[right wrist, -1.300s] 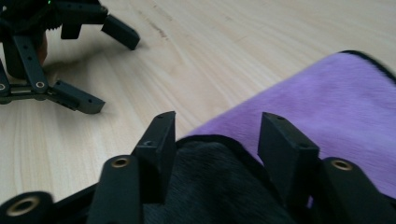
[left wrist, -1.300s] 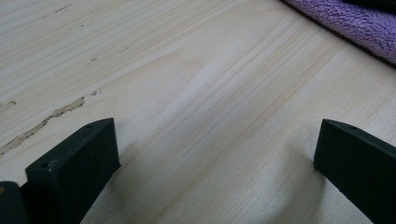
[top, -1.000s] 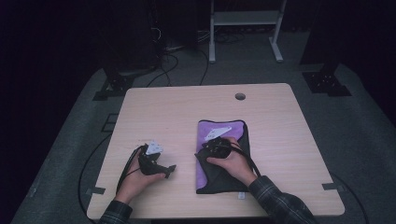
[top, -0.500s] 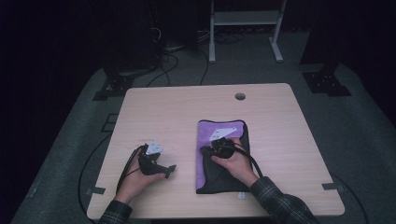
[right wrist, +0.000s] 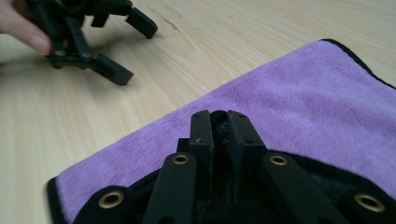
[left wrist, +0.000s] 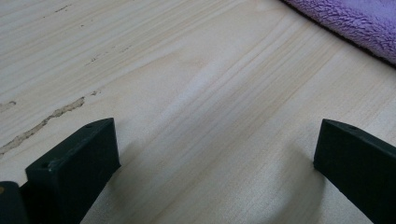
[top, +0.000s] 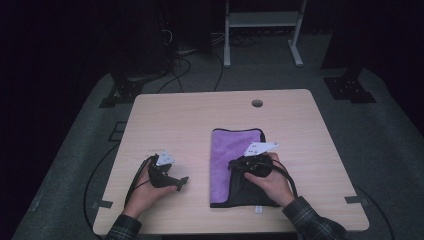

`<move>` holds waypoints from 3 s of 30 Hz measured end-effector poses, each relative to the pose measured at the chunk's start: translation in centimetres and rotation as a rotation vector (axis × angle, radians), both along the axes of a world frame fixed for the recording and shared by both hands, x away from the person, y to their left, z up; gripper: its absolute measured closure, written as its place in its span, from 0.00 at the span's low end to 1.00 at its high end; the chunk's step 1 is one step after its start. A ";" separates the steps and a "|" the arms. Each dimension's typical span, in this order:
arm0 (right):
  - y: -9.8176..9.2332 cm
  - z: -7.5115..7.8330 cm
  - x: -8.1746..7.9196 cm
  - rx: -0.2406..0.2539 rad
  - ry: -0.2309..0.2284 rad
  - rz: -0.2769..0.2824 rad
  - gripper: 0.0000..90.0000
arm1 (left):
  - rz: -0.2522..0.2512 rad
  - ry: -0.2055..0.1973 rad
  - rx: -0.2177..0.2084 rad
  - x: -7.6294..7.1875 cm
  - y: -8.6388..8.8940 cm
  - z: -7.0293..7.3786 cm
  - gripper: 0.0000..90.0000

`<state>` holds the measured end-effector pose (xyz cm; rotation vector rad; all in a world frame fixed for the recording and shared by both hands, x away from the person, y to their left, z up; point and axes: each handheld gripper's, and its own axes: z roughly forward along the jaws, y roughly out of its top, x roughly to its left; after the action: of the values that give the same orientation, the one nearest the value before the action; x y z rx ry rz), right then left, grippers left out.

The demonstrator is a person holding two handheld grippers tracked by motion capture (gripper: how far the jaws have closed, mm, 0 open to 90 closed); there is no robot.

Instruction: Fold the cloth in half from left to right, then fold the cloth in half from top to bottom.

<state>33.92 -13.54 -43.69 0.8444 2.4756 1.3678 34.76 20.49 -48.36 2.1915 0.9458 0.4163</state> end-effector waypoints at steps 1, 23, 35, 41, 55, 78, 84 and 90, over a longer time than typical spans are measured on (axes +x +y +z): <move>-0.3 0.1 -0.4 0.006 -0.003 -0.004 0.89 | 0.000 0.000 0.000 0.0 0.0 0.0 0.00; -7.7 -1.3 -7.7 -0.025 0.033 -0.117 0.84 | 0.001 -0.003 -0.002 0.0 0.0 0.0 0.00; -10.0 -0.8 -7.7 0.018 -0.008 -0.163 0.72 | 0.003 -0.001 -0.004 0.0 0.0 0.0 0.00; -9.2 -1.4 -4.8 -0.048 -0.015 -0.143 0.60 | 0.015 -0.009 -0.010 -0.1 -0.2 0.0 0.00; -9.3 -0.6 2.6 -0.070 -0.024 -0.208 0.51 | 0.002 -0.010 -0.065 2.9 -2.7 1.9 0.24; -8.6 -0.4 12.6 -0.065 -0.008 -0.262 0.46 | -0.017 -0.023 -0.058 12.7 -10.2 3.1 0.30; -8.8 -1.2 14.6 -0.068 0.008 -0.293 0.47 | 0.012 -0.012 -0.035 14.5 -10.4 2.5 0.31; -9.5 -3.2 15.6 -0.096 0.062 -0.310 0.46 | 0.017 0.018 -0.003 15.4 -10.7 1.6 0.32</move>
<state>49.48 -23.08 -46.92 1.2033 2.3087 1.1237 50.12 9.80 -46.74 2.1893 0.9752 0.4035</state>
